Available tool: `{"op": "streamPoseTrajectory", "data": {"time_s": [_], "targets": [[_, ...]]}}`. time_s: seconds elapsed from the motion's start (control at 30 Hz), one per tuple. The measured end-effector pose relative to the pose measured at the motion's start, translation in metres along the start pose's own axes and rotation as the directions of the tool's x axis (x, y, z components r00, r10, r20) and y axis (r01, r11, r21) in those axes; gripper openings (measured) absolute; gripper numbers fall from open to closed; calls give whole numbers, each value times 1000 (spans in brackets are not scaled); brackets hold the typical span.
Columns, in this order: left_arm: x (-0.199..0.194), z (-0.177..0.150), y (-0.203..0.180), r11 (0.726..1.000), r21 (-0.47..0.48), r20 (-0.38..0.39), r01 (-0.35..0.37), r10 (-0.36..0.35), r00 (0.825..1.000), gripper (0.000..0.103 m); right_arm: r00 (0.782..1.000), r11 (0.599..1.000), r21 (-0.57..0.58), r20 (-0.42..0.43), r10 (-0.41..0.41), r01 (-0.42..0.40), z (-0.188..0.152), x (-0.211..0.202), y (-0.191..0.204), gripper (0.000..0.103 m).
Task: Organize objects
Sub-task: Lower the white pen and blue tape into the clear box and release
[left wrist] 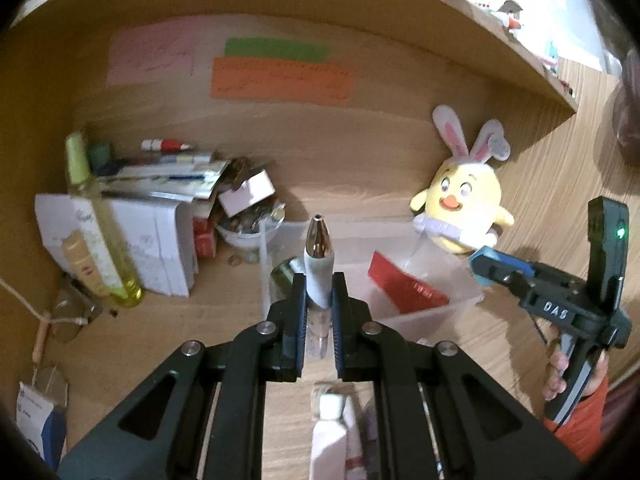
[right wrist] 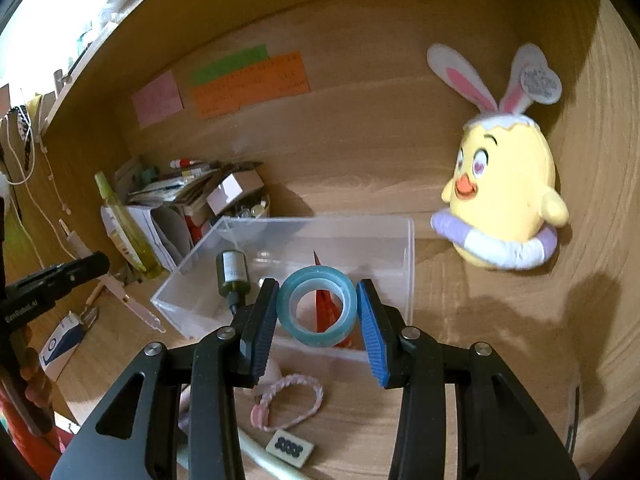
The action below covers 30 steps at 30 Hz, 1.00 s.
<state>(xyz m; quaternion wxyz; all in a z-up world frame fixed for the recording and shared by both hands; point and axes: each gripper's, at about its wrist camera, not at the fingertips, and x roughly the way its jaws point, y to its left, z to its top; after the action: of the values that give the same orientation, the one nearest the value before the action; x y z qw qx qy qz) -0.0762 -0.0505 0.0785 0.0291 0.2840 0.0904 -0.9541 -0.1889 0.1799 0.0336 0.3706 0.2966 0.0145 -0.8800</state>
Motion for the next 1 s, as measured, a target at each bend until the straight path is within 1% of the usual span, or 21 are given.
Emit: {"op": "streamPoseTrajectory", "data": {"time_s": [0.27, 0.47, 0.6, 0.73, 0.9, 1.0], "targets": [[18, 31, -9, 1000, -3, 24, 22, -22, 999, 10, 1000, 1000, -19, 13, 9, -9, 21, 12, 1, 37], [44, 37, -13, 1000, 5, 0, 26, -26, 1000, 10, 1000, 1000, -27, -15, -11, 10, 22, 31, -1, 36], [67, 35, -17, 999, 16, -42, 42, -41, 998, 10, 999, 1000, -16, -53, -6, 6, 16, 45, -5, 36], [88, 29, -23, 998, 23, -89, 63, -60, 994, 10, 996, 999, -35, -83, -33, 30, 10, 59, -6, 37], [115, 19, -27, 995, 15, -170, 96, -92, 981, 10, 991, 998, -19, -117, -61, 60, 5, 74, -17, 37], [126, 12, -29, 995, 16, -200, 98, -93, 975, 10, 988, 996, -17, -130, -87, 86, 2, 81, -22, 37]]}}
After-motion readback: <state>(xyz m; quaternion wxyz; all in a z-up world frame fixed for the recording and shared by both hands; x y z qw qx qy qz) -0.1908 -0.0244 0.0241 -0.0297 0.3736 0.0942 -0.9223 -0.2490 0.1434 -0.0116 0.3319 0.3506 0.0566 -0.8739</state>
